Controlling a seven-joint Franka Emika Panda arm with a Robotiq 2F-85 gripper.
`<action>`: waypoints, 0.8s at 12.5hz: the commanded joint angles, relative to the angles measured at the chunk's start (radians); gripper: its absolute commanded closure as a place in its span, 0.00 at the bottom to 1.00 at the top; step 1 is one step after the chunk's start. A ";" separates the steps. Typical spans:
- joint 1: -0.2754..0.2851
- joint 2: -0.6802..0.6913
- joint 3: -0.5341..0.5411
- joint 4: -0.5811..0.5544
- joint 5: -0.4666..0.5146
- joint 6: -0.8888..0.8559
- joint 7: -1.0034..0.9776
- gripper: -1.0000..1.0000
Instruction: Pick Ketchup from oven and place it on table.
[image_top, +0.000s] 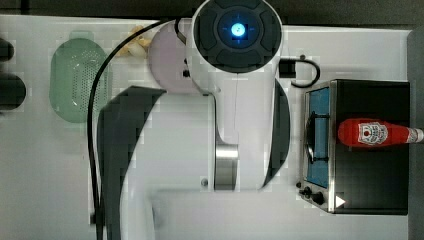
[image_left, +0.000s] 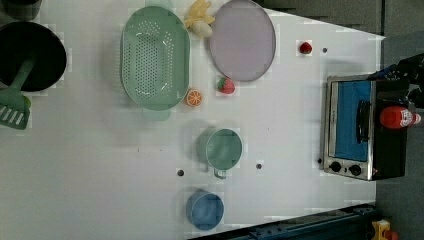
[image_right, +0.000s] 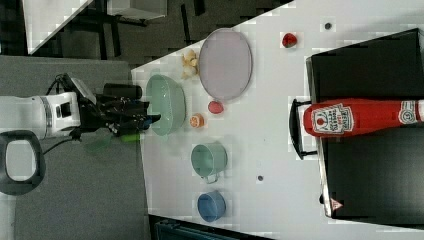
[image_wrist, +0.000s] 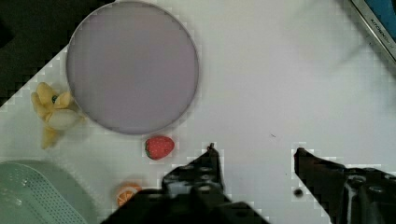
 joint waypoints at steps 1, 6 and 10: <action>-0.044 -0.349 -0.030 -0.163 -0.022 -0.193 0.032 0.21; -0.057 -0.342 -0.076 -0.163 -0.022 -0.163 0.032 0.00; -0.086 -0.309 -0.191 -0.163 -0.022 -0.052 0.032 0.00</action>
